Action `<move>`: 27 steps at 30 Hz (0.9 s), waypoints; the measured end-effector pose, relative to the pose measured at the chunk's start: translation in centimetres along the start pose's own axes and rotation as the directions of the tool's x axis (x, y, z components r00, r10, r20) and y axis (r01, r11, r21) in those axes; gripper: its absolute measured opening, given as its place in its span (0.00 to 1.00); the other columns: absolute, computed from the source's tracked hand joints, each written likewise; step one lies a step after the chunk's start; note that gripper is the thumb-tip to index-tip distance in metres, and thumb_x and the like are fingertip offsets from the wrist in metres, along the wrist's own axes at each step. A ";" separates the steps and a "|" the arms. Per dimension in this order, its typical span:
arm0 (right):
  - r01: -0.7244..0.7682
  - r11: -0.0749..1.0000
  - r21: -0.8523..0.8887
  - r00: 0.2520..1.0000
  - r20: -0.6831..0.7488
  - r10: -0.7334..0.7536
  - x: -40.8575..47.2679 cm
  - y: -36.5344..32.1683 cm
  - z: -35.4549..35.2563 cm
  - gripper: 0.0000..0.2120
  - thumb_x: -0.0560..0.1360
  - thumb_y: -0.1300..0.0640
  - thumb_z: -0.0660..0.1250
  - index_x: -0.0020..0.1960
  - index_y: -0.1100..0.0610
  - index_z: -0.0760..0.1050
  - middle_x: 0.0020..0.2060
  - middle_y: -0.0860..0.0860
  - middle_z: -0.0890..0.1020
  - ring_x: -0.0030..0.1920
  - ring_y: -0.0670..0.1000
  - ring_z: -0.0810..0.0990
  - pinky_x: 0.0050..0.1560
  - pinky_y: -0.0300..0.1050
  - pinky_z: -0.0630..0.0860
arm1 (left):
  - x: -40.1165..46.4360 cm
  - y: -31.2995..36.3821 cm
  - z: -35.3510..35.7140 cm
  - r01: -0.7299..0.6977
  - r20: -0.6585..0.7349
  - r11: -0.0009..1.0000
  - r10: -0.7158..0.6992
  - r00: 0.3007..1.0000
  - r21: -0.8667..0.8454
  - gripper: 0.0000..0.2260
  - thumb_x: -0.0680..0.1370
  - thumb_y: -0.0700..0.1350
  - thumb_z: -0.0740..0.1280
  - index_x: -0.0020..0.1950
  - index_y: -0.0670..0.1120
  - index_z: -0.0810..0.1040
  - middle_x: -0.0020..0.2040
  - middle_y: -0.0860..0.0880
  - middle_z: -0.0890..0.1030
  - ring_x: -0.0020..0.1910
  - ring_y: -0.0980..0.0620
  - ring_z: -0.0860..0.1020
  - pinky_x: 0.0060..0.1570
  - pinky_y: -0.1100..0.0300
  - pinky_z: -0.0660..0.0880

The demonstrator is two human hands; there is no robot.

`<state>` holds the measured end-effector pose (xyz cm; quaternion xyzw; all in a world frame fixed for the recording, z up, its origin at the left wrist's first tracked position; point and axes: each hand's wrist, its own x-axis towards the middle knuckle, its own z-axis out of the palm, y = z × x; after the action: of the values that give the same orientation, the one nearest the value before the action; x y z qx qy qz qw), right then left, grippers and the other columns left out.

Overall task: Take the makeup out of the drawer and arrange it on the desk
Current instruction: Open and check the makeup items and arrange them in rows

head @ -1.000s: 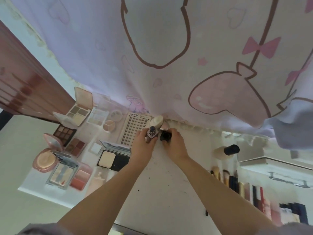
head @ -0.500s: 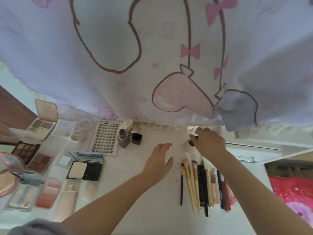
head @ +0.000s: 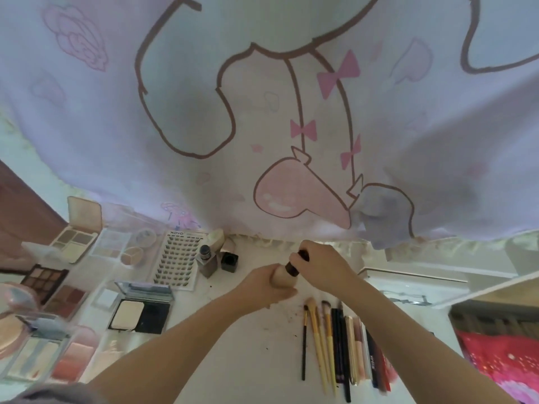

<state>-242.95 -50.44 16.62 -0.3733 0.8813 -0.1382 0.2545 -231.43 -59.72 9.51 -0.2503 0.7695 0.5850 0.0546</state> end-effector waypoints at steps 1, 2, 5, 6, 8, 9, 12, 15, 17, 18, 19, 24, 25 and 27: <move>-0.009 0.999 -0.035 1.000 -0.007 0.009 -0.1 -1.0 -0.2 0.16 0.79 0.47 0.55 0.39 0.56 0.68 0.31 0.49 0.71 0.30 0.49 0.68 0.33 0.42 0.66 | -1.0 0.5 -0.9 -0.019 -0.007 0.999 0.019 1.000 0.039 0.11 0.72 0.51 0.72 0.50 0.52 0.74 0.39 0.55 0.76 0.34 0.59 0.74 0.31 0.67 0.71; -0.020 0.998 -0.065 1.000 -0.010 0.020 -0.3 -2.0 -0.4 0.19 0.79 0.45 0.54 0.36 0.55 0.67 0.30 0.50 0.71 0.29 0.49 0.68 0.32 0.42 0.66 | -2.0 1.1 -1.7 -0.039 -0.032 0.995 0.042 0.999 0.097 0.11 0.72 0.52 0.72 0.50 0.52 0.74 0.39 0.56 0.76 0.34 0.59 0.73 0.31 0.68 0.70; 0.009 0.999 -0.045 0.999 -0.046 -0.011 -1.1 -4.4 -0.7 0.22 0.80 0.44 0.53 0.33 0.56 0.67 0.28 0.50 0.70 0.28 0.49 0.66 0.31 0.43 0.65 | -4.6 2.9 -3.4 -0.076 -0.078 0.988 0.086 0.993 0.133 0.10 0.72 0.53 0.71 0.47 0.52 0.73 0.37 0.55 0.77 0.32 0.59 0.74 0.29 0.69 0.69; 0.041 0.999 -0.005 0.996 -0.075 -0.041 -1.7 -5.1 -0.9 0.21 0.80 0.46 0.53 0.33 0.56 0.67 0.28 0.51 0.70 0.28 0.49 0.66 0.31 0.42 0.64 | -5.5 3.5 -4.0 -0.082 -0.056 0.992 0.087 0.995 0.094 0.09 0.73 0.52 0.71 0.46 0.52 0.73 0.36 0.53 0.78 0.30 0.58 0.75 0.28 0.67 0.70; 0.122 0.987 0.103 0.984 -0.146 -0.106 -3.0 -6.3 -1.3 0.19 0.80 0.50 0.55 0.32 0.56 0.65 0.28 0.51 0.69 0.27 0.49 0.64 0.29 0.41 0.62 | -7.3 4.4 -5.5 -0.092 0.031 0.996 0.091 0.995 0.009 0.06 0.74 0.49 0.69 0.45 0.50 0.73 0.35 0.50 0.79 0.28 0.57 0.74 0.27 0.64 0.69; 0.175 0.972 0.154 0.973 -0.176 -0.147 -3.8 -6.9 -1.5 0.19 0.79 0.52 0.56 0.31 0.56 0.64 0.27 0.50 0.68 0.27 0.48 0.63 0.29 0.41 0.62 | -8.3 4.8 -6.2 -0.096 0.096 0.994 0.101 0.990 -0.052 0.06 0.75 0.47 0.68 0.45 0.48 0.73 0.34 0.48 0.79 0.27 0.55 0.74 0.27 0.63 0.68; 0.353 0.924 0.149 0.917 -0.253 -0.310 -5.8 -8.7 -1.9 0.16 0.78 0.56 0.57 0.33 0.56 0.66 0.27 0.50 0.67 0.28 0.48 0.63 0.31 0.43 0.63 | -11.0 5.5 -8.1 -0.104 0.259 0.959 0.174 0.950 -0.263 0.06 0.77 0.44 0.66 0.45 0.44 0.70 0.35 0.45 0.78 0.29 0.51 0.74 0.25 0.63 0.67; 0.441 0.889 0.120 0.889 -0.195 -0.414 -6.8 -9.7 -2.6 0.11 0.80 0.54 0.57 0.42 0.57 0.71 0.31 0.51 0.74 0.30 0.48 0.69 0.32 0.42 0.68 | -12.7 5.7 -9.6 -0.119 0.251 0.968 0.174 0.952 -0.219 0.05 0.78 0.44 0.65 0.45 0.44 0.71 0.35 0.45 0.78 0.29 0.51 0.74 0.25 0.63 0.67; 0.403 0.899 0.173 0.915 -0.103 -0.390 -7.2 -9.8 -3.3 0.10 0.80 0.49 0.56 0.50 0.55 0.72 0.33 0.48 0.78 0.31 0.47 0.74 0.31 0.41 0.72 | -13.2 5.6 -10.3 -0.142 0.187 0.986 0.155 0.970 -0.082 0.05 0.77 0.46 0.67 0.46 0.46 0.73 0.35 0.46 0.79 0.30 0.51 0.75 0.25 0.63 0.68; 0.362 0.916 0.176 0.932 -0.063 -0.356 -7.5 -9.9 -3.4 0.14 0.80 0.46 0.54 0.50 0.55 0.72 0.31 0.47 0.78 0.29 0.45 0.75 0.31 0.40 0.72 | -13.4 5.5 -10.4 -0.150 0.152 0.989 0.150 0.977 -0.014 0.05 0.76 0.47 0.68 0.46 0.48 0.73 0.35 0.47 0.79 0.30 0.52 0.75 0.25 0.63 0.69; 0.316 0.936 0.156 0.948 -0.036 -0.315 -7.6 -10.1 -3.3 0.18 0.80 0.43 0.53 0.47 0.55 0.73 0.26 0.47 0.76 0.24 0.43 0.73 0.30 0.38 0.70 | -13.7 5.4 -10.5 -0.152 0.116 0.988 0.146 0.982 0.040 0.06 0.75 0.48 0.69 0.46 0.49 0.73 0.35 0.48 0.79 0.30 0.52 0.75 0.25 0.64 0.69; 0.320 0.922 0.219 0.938 0.062 -0.340 -8.4 -10.8 -4.0 0.10 0.80 0.49 0.57 0.46 0.53 0.73 0.32 0.48 0.77 0.30 0.45 0.73 0.30 0.36 0.70 | -14.9 5.5 -10.8 -0.154 0.028 0.979 0.152 0.988 0.133 0.13 0.73 0.52 0.70 0.53 0.49 0.74 0.34 0.50 0.80 0.28 0.54 0.75 0.25 0.62 0.69; 0.338 0.904 0.262 0.919 0.114 -0.376 -8.7 -10.7 -4.6 0.05 0.80 0.51 0.59 0.50 0.50 0.73 0.38 0.47 0.79 0.35 0.45 0.77 0.33 0.35 0.73 | -15.1 5.4 -11.0 -0.152 0.026 0.979 0.149 0.988 0.135 0.14 0.73 0.53 0.70 0.55 0.49 0.74 0.34 0.50 0.80 0.28 0.54 0.76 0.26 0.62 0.69; 0.290 0.884 0.368 0.907 0.188 -0.376 -9.4 -10.7 -5.5 0.05 0.80 0.50 0.59 0.54 0.47 0.72 0.47 0.47 0.82 0.44 0.46 0.82 0.37 0.37 0.77 | -15.3 5.4 -11.4 -0.155 0.011 0.976 0.155 0.988 0.151 0.15 0.73 0.53 0.70 0.56 0.51 0.73 0.35 0.50 0.80 0.29 0.54 0.76 0.29 0.61 0.71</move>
<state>-234.16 -50.67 29.12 -0.4864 0.7275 -0.2774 0.3965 -218.16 -64.29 23.51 -0.1849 0.8290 0.5272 0.0271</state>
